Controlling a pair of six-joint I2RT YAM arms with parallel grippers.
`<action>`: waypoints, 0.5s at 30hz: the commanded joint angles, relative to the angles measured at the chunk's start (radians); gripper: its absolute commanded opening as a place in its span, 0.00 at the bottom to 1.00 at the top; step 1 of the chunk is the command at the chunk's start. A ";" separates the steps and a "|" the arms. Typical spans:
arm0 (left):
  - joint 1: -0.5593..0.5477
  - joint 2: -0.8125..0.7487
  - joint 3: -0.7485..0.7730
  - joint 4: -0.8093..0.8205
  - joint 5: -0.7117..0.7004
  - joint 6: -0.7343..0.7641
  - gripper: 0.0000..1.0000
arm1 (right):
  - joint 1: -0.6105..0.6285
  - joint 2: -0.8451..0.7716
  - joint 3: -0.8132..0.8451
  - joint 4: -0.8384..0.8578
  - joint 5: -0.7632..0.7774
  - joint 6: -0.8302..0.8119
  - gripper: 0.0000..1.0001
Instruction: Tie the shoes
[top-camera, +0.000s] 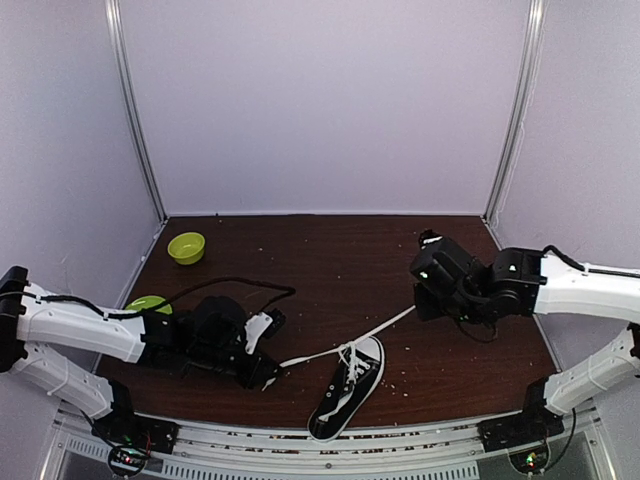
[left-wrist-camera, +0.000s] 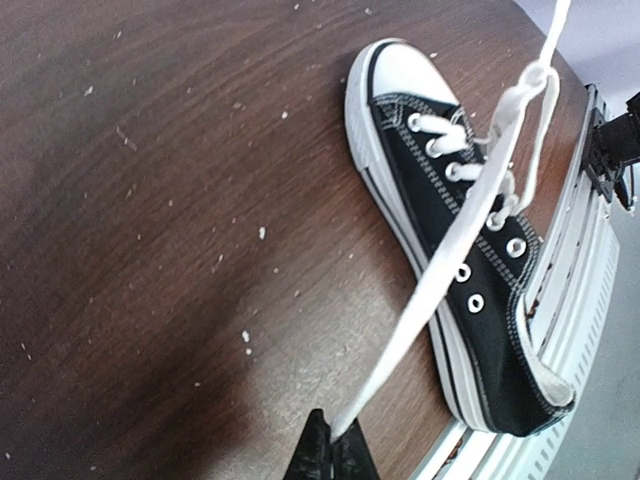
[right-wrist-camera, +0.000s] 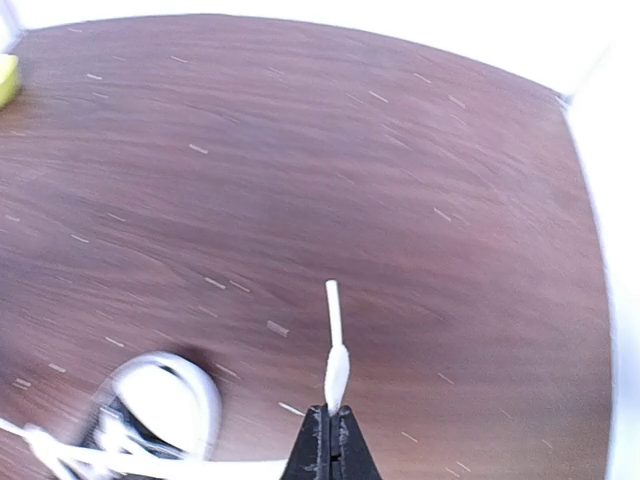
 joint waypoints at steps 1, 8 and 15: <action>-0.002 -0.012 0.047 0.010 -0.008 0.034 0.00 | -0.005 -0.113 -0.101 -0.258 0.119 0.168 0.00; 0.019 -0.015 0.074 -0.089 -0.122 0.019 0.00 | -0.015 -0.268 -0.221 -0.295 0.084 0.269 0.00; 0.134 -0.080 0.033 -0.139 -0.139 -0.008 0.00 | -0.016 -0.306 -0.319 -0.307 -0.016 0.338 0.00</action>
